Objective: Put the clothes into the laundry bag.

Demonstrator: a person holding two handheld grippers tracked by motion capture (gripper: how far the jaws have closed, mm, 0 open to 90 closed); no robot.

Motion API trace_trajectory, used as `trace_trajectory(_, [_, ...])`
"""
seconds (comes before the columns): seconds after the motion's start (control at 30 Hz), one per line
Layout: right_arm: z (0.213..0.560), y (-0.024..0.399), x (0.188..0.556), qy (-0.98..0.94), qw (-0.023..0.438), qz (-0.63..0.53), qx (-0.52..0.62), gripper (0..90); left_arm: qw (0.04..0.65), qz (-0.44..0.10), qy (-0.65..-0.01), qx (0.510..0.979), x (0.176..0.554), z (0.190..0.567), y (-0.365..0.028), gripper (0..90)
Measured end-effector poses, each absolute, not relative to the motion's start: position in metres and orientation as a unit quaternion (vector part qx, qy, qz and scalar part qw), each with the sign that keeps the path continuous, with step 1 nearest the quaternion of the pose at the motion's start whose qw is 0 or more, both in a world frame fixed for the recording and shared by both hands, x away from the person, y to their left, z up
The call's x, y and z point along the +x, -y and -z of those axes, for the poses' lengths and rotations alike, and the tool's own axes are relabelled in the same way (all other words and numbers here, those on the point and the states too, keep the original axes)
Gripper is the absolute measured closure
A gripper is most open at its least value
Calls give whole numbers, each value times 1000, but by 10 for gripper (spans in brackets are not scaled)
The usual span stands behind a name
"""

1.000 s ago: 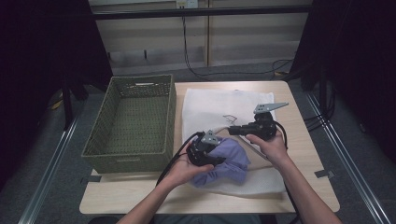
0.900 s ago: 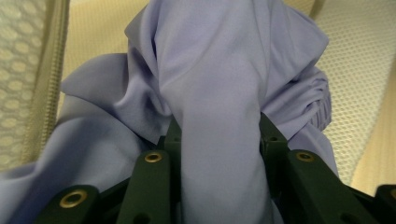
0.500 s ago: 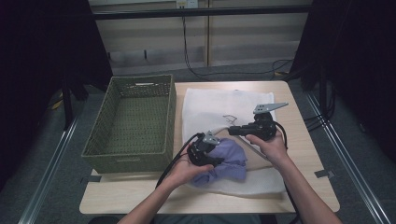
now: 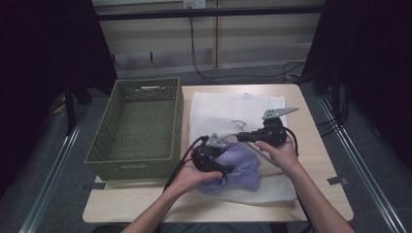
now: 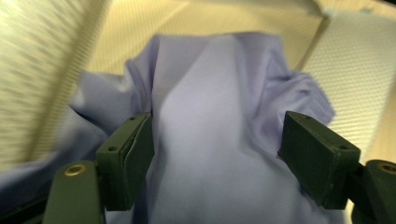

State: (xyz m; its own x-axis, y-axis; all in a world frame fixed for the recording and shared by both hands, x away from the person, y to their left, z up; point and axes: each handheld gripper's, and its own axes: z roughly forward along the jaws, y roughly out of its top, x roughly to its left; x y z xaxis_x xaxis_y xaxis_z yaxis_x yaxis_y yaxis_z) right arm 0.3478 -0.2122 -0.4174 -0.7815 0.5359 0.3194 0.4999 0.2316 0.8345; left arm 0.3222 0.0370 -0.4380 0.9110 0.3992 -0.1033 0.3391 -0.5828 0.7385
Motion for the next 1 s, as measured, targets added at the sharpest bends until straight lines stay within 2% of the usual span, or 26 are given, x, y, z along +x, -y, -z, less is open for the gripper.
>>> trace_trajectory(0.2, [420,212,347,-785,14,-523,332,891,424,-43,-212,879,316,423,-59,284])
trace_trajectory(0.3, [421,211,347,-786,12,-521,332,891,439,-50,-195,875,307,420,-68,361])
trace_trajectory(0.37, [421,210,346,-788,11,-519,331,891,437,-45,-195,877,305,419,-74,371])
trace_trajectory(0.53, [423,211,345,-790,10,-516,331,891,435,-40,-185,880,298,420,-86,470])
trace_trajectory(0.67, [424,211,345,-792,10,-512,332,891,421,-33,-179,889,291,427,-88,449])
trace_trajectory(0.77, [425,212,344,-793,9,-510,333,892,423,-43,-175,888,287,436,-92,346])
trace_trajectory(0.83, [426,212,343,-794,7,-508,333,891,423,-39,-174,888,285,441,-94,310])
trace_trajectory(1.0, [428,212,343,-797,6,-505,332,891,410,-33,-171,895,282,449,-93,308])
